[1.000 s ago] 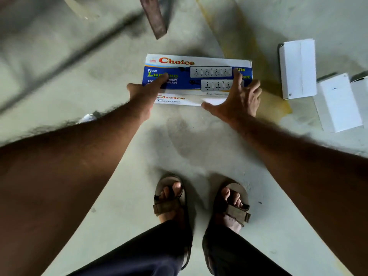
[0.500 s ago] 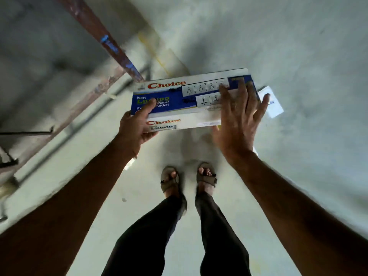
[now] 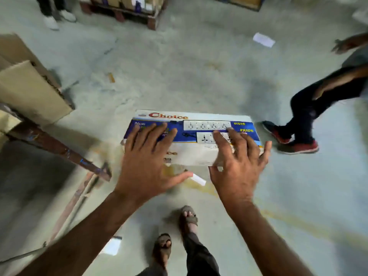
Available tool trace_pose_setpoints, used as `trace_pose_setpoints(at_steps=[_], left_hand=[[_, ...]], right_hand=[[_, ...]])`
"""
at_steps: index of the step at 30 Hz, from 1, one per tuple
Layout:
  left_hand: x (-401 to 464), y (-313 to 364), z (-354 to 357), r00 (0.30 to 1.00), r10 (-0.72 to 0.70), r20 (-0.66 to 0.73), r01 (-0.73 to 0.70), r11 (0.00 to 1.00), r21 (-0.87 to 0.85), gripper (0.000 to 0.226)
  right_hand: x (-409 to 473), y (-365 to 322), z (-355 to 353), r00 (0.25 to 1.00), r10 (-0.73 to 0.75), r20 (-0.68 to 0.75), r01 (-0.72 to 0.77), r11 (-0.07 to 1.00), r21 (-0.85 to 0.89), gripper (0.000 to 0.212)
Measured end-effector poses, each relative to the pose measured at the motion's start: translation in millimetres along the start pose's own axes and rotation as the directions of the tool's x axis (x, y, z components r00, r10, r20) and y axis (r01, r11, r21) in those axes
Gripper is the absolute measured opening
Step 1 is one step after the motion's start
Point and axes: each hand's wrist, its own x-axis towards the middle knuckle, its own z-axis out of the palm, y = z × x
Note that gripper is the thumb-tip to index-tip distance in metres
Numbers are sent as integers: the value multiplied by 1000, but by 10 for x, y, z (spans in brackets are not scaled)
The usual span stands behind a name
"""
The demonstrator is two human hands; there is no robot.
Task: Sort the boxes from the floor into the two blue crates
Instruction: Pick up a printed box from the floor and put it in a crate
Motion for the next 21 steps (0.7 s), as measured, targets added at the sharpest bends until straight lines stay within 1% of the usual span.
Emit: trace_pose_setpoints(at_steps=[1, 3, 5, 6, 9, 12, 18, 21], left_hand=[[48, 196, -126, 997, 70, 18, -70, 998, -2, 95], [91, 344, -167, 997, 78, 25, -78, 997, 7, 91], [240, 670, -321, 985, 172, -29, -173, 984, -50, 90], [337, 937, -405, 966, 251, -64, -256, 963, -87, 90], [530, 1740, -566, 890, 436, -130, -453, 875, -169, 90], [591, 2495, -619, 810, 559, -179, -587, 769, -252, 88], [436, 4076, -552, 658, 705, -264, -745, 562, -358, 91], [259, 4920, -479, 591, 753, -289, -789, 465, -401, 91]], right_hand=[[-19, 104, -312, 998, 38, -49, -39, 999, -27, 72], [-114, 208, -480, 997, 40, -70, -42, 998, -36, 67], [-203, 431, -968, 988, 114, -109, -123, 989, -80, 67], [-270, 594, -1256, 978, 150, -143, -167, 980, -111, 67], [-512, 1086, -2004, 945, 258, -200, -296, 936, -191, 68], [-831, 1505, -2605, 902, 361, -236, -417, 871, -260, 72], [-1686, 2304, -3577, 821, 471, -323, -564, 759, -326, 76], [-2158, 2737, -3999, 780, 514, -357, -622, 694, -362, 79]])
